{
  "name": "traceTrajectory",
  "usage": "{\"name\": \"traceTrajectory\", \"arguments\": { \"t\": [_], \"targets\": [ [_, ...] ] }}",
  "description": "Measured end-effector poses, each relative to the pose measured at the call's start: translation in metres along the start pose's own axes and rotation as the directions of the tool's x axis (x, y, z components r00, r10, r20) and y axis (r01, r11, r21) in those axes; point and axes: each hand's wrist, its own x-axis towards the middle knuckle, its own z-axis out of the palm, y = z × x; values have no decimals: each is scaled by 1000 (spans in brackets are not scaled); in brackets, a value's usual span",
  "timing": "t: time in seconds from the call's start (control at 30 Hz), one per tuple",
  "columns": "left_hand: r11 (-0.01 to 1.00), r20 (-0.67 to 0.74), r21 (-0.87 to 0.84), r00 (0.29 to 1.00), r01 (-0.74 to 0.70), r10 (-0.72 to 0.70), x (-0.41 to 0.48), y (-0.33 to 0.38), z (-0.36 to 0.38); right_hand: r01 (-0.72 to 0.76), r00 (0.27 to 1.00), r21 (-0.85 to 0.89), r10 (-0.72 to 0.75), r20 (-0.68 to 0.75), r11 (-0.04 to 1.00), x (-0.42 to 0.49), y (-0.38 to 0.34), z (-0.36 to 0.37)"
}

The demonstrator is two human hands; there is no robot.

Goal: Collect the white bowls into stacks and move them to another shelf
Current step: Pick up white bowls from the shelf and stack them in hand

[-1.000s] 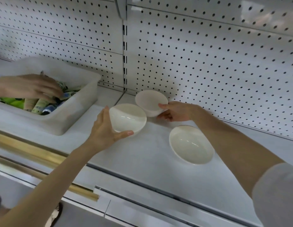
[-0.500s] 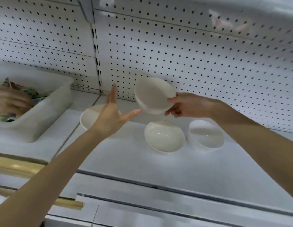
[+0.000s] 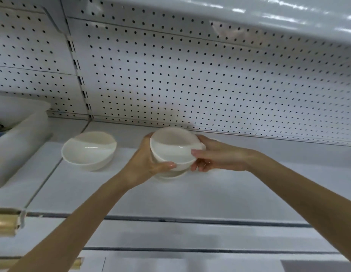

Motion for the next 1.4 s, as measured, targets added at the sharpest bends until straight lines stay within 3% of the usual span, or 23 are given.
{"name": "traceTrajectory", "arguments": {
  "t": [0.17, 0.93, 1.07, 1.13, 1.2, 1.3, 1.4],
  "targets": [
    [999, -37, 33, 998, -40, 42, -5, -5, 2, 60, 995, -276, -79, -57, 959, 0, -4, 8],
    [987, -45, 108, 992, 123, -119, -13, -29, 0, 40, 995, -388, -73, -72, 921, 27, 8, 10],
    [980, 2, 62, 982, 187, -187, -12, -22, -5, 12, 972, -463, -119, -204, 886, 16, 8, -9],
    [969, 21, -13, 969, 247, -246, -10, -19, -7, 6, 927, -526, -201, -316, 851, 5, 15, -30],
    [950, 13, -86, 954, 301, -301, -8, -17, -9, -100, 864, -629, -246, -439, 771, -6, 31, -54],
    [937, -15, -119, 943, 330, -334, -4, -14, -4, -247, 806, -562, -154, -571, 790, -20, 63, -77],
    [939, -52, -119, 942, 323, -330, -2, -12, 1, -279, 855, -421, 23, -518, 863, -22, 83, -74]
  ]
}}
